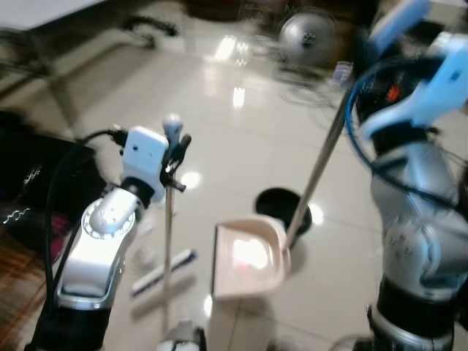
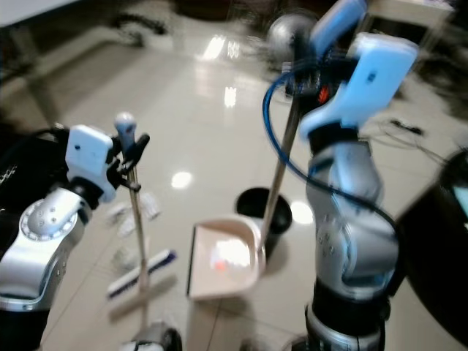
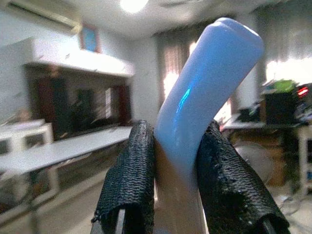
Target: Sweep floor
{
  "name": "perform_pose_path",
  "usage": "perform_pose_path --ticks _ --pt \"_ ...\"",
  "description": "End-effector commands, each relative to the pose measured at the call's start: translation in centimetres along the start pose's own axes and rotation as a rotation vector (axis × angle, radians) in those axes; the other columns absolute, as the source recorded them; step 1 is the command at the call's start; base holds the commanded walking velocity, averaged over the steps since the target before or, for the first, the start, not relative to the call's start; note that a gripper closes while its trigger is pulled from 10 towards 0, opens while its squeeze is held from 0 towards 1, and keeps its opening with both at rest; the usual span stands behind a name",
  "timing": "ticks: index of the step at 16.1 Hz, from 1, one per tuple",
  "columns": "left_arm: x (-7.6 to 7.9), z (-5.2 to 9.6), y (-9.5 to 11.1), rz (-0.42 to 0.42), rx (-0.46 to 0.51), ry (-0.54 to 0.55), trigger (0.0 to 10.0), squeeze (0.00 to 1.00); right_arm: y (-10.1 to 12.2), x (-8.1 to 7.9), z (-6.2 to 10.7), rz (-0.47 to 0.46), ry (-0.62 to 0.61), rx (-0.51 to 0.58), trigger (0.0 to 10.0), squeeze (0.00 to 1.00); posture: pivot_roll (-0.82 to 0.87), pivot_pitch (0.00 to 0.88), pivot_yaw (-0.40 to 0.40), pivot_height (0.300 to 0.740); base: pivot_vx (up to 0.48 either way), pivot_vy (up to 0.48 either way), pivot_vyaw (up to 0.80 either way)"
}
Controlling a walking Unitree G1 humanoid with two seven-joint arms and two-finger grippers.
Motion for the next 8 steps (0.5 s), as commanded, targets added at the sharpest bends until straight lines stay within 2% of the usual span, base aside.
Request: perform_pose_path --ticks 1,3,7,8 --pt "-0.3 0.3 0.6 -0.033 0.019 0.014 10.0 0.00 -1.1 0.6 0.7 0.010 -0.025 -0.029 10.0 0.00 0.04 0.016 -0.017 0.740 0.000 0.000 0.00" --pt "-0.3 0.8 -0.4 -0.006 -0.022 0.036 10.0 0.00 -3.7 1.9 2.4 0.087 -0.083 -0.115 10.0 0.00 0.04 0.020 -0.017 0.740 0.000 0.000 0.00" --pt "0.0 1.3 -1.3 -0.028 -0.049 0.046 10.0 0.00 -6.0 3.6 4.7 0.163 -0.150 -0.184 10.0 0.00 0.04 0.028 -0.015 0.740 0.000 0.000 0.00" --pt "0.1 1.5 -1.6 -0.030 -0.051 0.057 10.0 0.00 -6.5 4.0 5.2 0.183 -0.169 -0.200 10.0 0.00 0.04 0.027 -0.015 0.740 0.000 0.000 0.80"
Point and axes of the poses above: a point about 5 cm out from each wrist's last joint towards the gripper, its own z axis pointing back from the gripper into the wrist, its own y axis along the axis of the wrist's last joint, x = y × z, the point moved 1 cm from there along -z, pointing out of the wrist towards the gripper, and after that the axes turned 5 degrees about -z, right-handed, at the moved point
